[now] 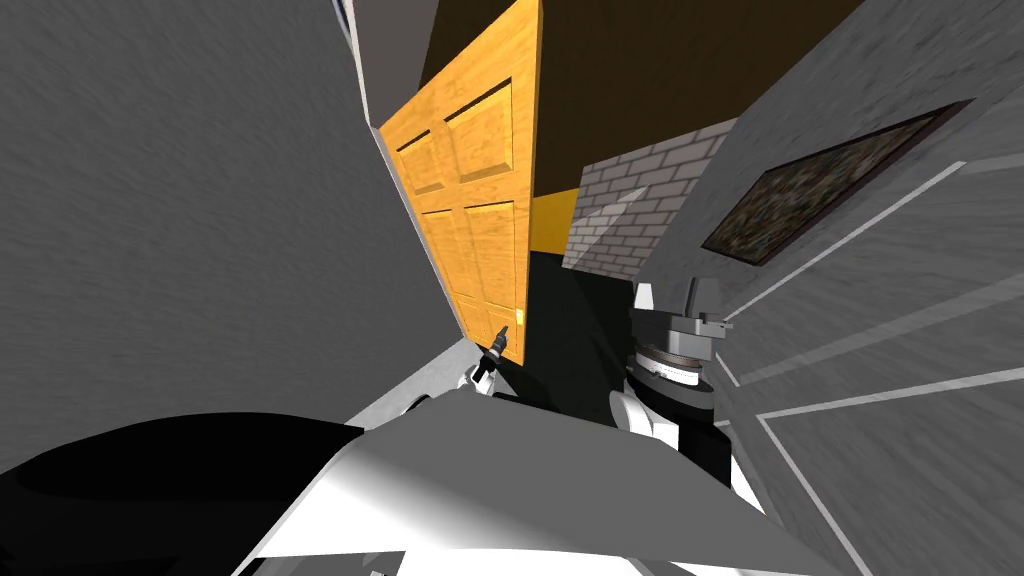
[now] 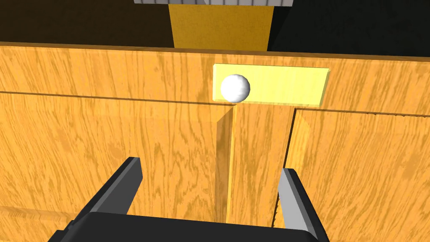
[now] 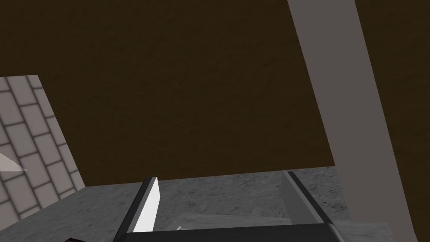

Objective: Push the door open

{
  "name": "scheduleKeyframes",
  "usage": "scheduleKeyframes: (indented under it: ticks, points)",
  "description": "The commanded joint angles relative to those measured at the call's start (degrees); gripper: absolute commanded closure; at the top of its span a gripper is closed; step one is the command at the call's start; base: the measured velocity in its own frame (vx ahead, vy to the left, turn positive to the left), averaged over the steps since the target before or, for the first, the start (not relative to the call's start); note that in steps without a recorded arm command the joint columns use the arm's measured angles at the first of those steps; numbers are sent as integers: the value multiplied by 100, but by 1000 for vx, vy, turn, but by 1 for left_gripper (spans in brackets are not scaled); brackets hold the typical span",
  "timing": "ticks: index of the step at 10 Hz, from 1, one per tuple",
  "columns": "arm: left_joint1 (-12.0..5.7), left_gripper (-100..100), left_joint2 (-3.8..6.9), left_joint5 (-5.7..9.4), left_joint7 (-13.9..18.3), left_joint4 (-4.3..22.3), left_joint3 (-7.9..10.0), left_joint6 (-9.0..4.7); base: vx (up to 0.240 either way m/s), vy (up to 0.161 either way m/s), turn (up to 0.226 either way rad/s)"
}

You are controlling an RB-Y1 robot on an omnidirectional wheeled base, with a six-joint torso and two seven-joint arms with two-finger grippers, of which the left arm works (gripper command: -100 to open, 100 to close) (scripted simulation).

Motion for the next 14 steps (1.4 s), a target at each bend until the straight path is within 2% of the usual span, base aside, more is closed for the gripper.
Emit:
scheduleKeyframes:
  ticks: [1, 9, 10, 14]
  points:
    - [-10, -100, 5, 7, -17, 21, 14, -18, 158, -49, -19]
    - [-18, -100, -42, 47, -112, 76, 100, -84, 194, -55, -22]
    - [-18, 100, -42, 47, -112, 76, 100, -84, -20, 2, 7]
    - [-18, 100, -42, 47, -112, 76, 100, -84, -19, 7, -6]
